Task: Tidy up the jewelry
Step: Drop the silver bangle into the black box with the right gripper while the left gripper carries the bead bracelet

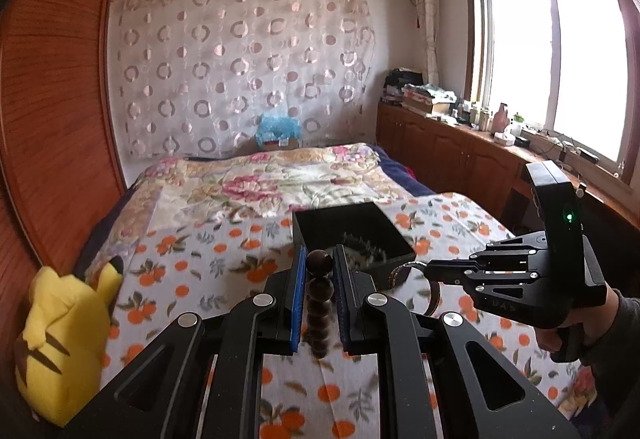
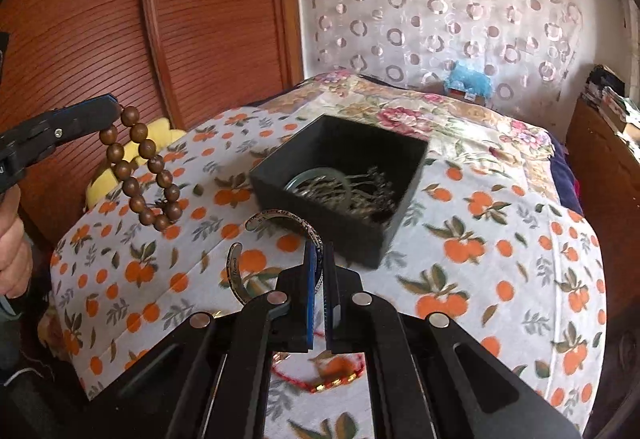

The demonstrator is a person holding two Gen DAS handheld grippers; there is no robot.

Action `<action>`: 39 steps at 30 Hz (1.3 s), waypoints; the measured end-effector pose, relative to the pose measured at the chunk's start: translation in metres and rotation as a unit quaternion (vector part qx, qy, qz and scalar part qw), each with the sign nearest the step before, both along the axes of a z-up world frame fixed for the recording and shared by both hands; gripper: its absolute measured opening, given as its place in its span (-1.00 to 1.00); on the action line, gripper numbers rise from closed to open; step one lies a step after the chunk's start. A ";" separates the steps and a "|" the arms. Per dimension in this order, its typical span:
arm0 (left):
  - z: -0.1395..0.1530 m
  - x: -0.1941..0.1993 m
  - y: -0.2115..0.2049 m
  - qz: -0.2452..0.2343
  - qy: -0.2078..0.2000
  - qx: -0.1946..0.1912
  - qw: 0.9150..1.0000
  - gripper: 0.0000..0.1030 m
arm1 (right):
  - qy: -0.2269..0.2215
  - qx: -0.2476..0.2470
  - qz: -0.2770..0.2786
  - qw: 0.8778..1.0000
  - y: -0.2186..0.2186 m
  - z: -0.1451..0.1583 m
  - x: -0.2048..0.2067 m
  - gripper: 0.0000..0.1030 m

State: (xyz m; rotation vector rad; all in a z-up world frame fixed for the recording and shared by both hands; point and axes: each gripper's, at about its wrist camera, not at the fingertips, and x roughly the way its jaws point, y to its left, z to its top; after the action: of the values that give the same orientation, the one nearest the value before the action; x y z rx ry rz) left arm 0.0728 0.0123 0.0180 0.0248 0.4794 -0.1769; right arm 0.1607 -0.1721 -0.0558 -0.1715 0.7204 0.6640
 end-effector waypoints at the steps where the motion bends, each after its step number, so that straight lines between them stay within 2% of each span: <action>1: 0.003 0.004 -0.002 -0.001 -0.003 0.002 1.000 -0.76 | -0.001 0.001 -0.003 1.000 -0.002 0.002 0.003 -0.92; 11: 0.018 0.039 -0.017 -0.005 -0.011 0.015 1.000 -0.76 | -0.007 0.000 -0.039 0.999 -0.007 0.014 0.047 -0.92; 20: 0.021 0.060 -0.027 -0.004 -0.012 0.030 0.999 -0.76 | 0.001 -0.016 -0.071 0.997 0.000 0.006 0.083 -0.91; 26: 0.022 0.071 -0.033 -0.004 -0.009 0.037 0.999 -0.76 | 0.012 -0.006 -0.071 0.997 0.004 0.002 0.091 -0.91; 30: 0.021 0.075 -0.035 -0.003 -0.004 0.036 0.999 -0.76 | 0.024 -0.003 -0.051 0.998 0.011 -0.002 0.091 -0.89; 34: 0.018 0.081 -0.035 -0.002 0.000 0.039 0.999 -0.76 | 0.031 0.022 -0.040 0.998 0.007 -0.002 0.088 -0.87; 39: 0.016 0.085 -0.037 -0.004 0.001 0.042 0.999 -0.76 | 0.022 0.026 -0.044 0.998 -0.002 0.004 0.083 -0.87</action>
State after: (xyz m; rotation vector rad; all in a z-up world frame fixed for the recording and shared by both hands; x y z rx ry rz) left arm 0.1576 -0.0250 0.0345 0.1097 0.4883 -0.1645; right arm 0.2434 -0.1741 -0.0517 -0.0767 0.7485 0.6042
